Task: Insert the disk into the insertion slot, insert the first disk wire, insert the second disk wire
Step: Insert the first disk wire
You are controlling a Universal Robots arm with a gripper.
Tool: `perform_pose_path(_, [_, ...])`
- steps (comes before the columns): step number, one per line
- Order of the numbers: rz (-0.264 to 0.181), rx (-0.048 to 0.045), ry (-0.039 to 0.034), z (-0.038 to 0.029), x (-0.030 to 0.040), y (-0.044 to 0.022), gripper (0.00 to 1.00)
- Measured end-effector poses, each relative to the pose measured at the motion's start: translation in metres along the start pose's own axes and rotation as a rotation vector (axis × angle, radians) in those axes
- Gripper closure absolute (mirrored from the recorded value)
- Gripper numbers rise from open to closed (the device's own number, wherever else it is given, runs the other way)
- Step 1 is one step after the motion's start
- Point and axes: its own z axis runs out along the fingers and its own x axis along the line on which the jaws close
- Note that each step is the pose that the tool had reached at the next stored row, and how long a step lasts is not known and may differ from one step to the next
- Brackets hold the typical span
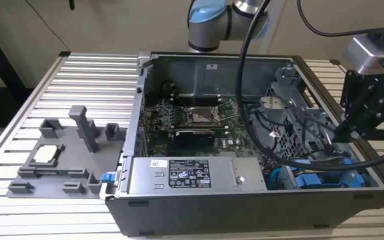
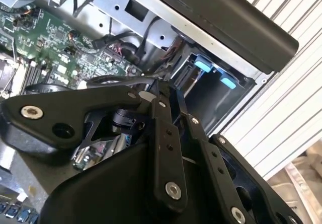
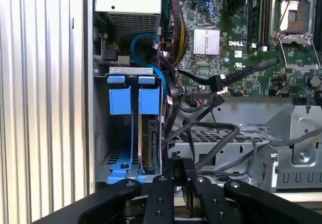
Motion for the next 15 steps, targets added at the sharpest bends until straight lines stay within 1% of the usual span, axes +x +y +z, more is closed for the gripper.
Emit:
perform_pose_path(2, [0.003,0.0003,0.0001,0.0008,0.0036,0.0,0.81])
perform_pose_path(4, [0.005,0.0004,-0.0002,0.0024,0.0047,0.0,0.81])
perform_pose_path(10, [0.006,0.0005,0.0001,0.0068,0.0052,0.0001,0.81])
perform_pose_path(15, [0.006,0.0006,0.0001,0.0122,0.0057,0.0001,0.81])
